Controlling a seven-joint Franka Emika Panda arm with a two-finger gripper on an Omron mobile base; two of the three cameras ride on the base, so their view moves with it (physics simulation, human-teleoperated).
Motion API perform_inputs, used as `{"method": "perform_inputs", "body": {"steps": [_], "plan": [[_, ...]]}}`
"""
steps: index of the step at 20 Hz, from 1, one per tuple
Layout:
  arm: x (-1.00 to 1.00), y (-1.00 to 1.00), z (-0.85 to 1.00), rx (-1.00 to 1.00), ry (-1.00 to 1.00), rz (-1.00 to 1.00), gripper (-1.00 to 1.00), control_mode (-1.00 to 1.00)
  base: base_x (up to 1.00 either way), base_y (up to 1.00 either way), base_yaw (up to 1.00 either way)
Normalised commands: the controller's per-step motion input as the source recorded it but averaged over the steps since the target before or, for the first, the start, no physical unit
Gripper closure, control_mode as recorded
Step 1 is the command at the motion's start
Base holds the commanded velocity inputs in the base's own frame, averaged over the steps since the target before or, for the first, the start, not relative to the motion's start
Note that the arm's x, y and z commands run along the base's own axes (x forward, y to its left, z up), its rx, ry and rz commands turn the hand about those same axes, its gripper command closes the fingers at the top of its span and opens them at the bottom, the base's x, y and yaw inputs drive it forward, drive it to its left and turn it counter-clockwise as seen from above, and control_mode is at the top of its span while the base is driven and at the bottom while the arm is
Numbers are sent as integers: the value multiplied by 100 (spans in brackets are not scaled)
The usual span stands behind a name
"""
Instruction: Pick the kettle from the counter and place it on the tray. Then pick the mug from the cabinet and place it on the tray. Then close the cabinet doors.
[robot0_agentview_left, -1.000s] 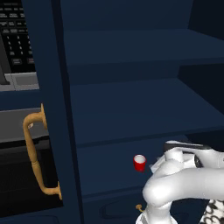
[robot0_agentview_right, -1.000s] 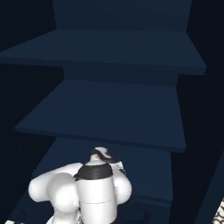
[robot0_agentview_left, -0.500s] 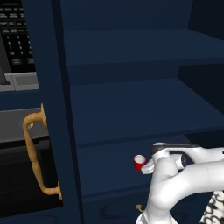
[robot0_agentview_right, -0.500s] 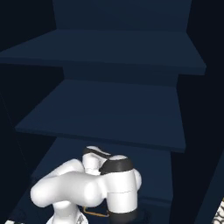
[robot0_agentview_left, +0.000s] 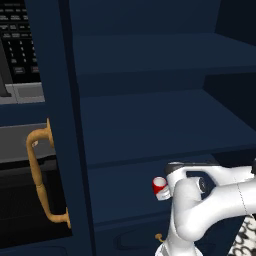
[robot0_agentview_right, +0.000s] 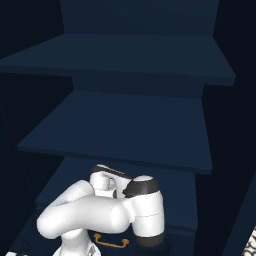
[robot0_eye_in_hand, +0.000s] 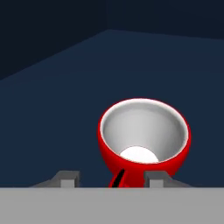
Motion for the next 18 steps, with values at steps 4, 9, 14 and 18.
{"method": "perform_inputs", "body": {"steps": [4, 9, 14, 18], "plan": [[8, 0, -12, 0, 4, 0, 100, -100, 0, 0, 0], [10, 0, -15, 1, 3, 0, 100, -100, 0, 0, 0], [3, 0, -10, 1, 1, 0, 100, -100, 0, 0, 0], [0, 1, -12, 0, 2, 0, 100, -100, 0, 0, 0]]}}
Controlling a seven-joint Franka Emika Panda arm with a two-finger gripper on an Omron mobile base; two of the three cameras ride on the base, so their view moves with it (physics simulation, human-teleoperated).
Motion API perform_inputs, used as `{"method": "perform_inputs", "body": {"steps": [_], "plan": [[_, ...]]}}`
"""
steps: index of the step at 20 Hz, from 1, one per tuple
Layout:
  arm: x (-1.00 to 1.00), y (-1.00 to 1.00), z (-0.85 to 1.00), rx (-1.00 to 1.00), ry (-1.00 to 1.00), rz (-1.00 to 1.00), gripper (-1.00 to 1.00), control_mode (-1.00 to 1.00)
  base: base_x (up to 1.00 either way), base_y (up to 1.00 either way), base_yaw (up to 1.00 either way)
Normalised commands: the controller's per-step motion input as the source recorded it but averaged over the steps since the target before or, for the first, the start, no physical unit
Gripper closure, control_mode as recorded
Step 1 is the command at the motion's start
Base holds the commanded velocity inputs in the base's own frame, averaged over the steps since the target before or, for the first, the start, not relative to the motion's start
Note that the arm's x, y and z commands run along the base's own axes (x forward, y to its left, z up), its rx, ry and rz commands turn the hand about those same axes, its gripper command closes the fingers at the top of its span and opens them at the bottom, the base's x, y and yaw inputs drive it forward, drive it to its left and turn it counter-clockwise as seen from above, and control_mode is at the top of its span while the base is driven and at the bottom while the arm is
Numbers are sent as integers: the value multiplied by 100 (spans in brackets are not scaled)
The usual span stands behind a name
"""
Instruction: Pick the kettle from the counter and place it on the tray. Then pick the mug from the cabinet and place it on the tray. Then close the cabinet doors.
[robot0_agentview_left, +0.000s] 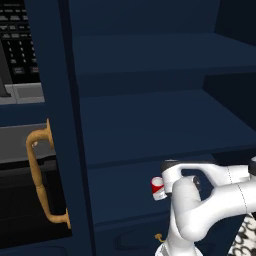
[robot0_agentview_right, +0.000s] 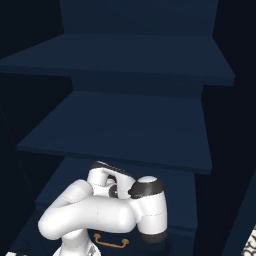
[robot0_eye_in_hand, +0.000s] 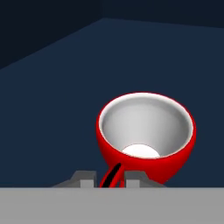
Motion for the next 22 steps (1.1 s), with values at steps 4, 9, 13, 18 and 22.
{"method": "perform_inputs", "body": {"steps": [4, 9, 13, 18, 22], "plan": [[0, 0, -3, -1, 0, 0, 100, -100, 0, 0, 0], [0, 0, -1, 0, 0, 0, 100, -100, 0, 0, 0], [-4, -4, -8, 0, -1, 0, 100, -100, 0, 0, 0], [-12, -24, -2, 0, -1, 0, 100, -100, 0, 0, 0], [-14, -26, -3, 0, -2, 0, 100, -100, 0, 0, 0]]}}
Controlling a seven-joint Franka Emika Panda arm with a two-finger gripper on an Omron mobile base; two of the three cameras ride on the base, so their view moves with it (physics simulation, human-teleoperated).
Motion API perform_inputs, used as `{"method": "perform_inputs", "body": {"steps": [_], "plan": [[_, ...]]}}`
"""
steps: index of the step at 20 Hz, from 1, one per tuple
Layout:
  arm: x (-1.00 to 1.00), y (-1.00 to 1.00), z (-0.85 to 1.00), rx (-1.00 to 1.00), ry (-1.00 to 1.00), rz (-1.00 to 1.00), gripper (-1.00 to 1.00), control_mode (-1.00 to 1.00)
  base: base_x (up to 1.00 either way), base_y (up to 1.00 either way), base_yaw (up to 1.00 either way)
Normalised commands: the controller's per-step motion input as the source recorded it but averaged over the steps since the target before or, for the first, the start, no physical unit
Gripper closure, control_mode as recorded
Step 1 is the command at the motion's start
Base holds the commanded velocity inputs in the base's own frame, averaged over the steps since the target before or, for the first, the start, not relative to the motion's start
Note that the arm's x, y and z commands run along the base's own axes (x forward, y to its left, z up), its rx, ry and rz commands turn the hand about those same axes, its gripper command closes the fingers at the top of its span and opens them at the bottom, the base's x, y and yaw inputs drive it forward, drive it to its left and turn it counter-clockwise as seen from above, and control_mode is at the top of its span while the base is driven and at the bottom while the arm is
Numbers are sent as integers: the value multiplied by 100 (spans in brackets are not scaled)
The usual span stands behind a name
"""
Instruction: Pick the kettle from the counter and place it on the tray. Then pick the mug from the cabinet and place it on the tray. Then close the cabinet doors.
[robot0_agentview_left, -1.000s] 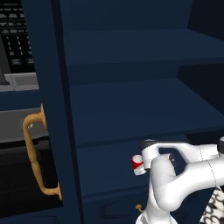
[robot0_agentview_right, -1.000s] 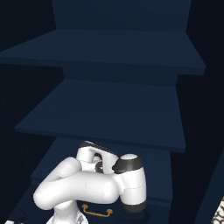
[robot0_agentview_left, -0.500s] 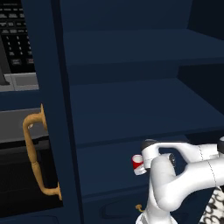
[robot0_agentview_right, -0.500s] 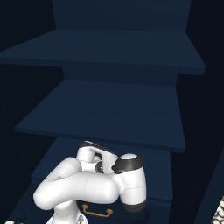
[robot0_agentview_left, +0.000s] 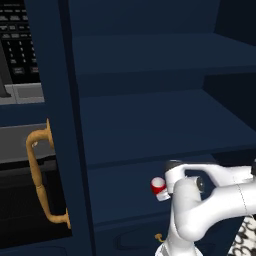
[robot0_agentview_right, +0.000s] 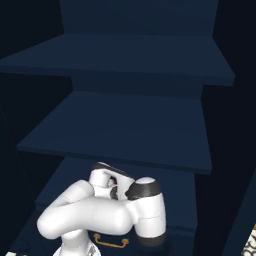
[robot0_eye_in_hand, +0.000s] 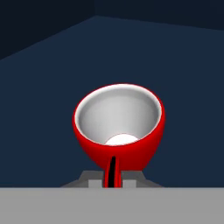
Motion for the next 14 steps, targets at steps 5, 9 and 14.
{"method": "perform_inputs", "body": {"steps": [5, 9, 14], "plan": [[-27, -30, 0, 5, -13, -15, 100, -100, 0, 0, 0], [-34, -34, 4, 7, -8, -22, 100, -100, 0, 0, 0], [-36, -27, 27, 0, -11, -14, 100, -100, 0, 0, 0]]}}
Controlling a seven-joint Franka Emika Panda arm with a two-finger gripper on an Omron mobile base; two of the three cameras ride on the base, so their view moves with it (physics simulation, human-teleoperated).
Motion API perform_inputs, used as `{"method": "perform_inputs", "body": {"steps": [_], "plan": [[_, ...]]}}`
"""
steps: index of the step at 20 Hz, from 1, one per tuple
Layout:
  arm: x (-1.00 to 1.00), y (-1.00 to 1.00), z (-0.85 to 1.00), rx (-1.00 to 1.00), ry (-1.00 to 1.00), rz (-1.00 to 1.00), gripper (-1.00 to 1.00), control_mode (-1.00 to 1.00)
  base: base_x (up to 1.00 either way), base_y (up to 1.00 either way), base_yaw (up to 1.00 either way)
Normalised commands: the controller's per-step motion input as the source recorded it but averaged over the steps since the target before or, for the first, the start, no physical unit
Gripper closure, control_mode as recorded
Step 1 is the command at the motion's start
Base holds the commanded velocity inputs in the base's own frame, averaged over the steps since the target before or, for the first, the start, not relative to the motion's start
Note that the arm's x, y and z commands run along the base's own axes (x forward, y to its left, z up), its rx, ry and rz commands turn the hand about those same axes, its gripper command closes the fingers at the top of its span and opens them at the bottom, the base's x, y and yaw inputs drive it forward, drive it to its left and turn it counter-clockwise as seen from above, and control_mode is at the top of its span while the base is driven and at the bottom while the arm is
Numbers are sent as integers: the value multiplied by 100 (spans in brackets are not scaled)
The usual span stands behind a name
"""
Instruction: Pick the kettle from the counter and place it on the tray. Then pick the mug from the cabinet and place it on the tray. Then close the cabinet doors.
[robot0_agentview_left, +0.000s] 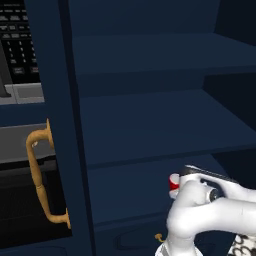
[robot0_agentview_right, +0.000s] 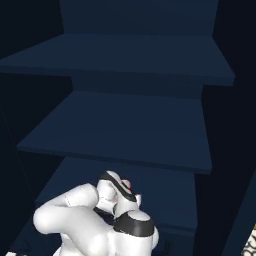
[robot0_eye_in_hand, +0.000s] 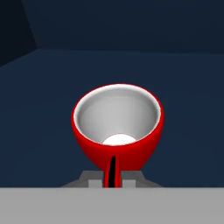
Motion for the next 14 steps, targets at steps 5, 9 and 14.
{"method": "perform_inputs", "body": {"steps": [5, 9, 14], "plan": [[-54, -38, 33, 0, -13, -5, 100, -100, 0, 0, 0], [-68, -40, 17, 0, -6, -2, 100, -100, 0, 0, 0], [-71, -29, 53, 0, -1, -6, 100, -100, 0, 0, 0]]}}
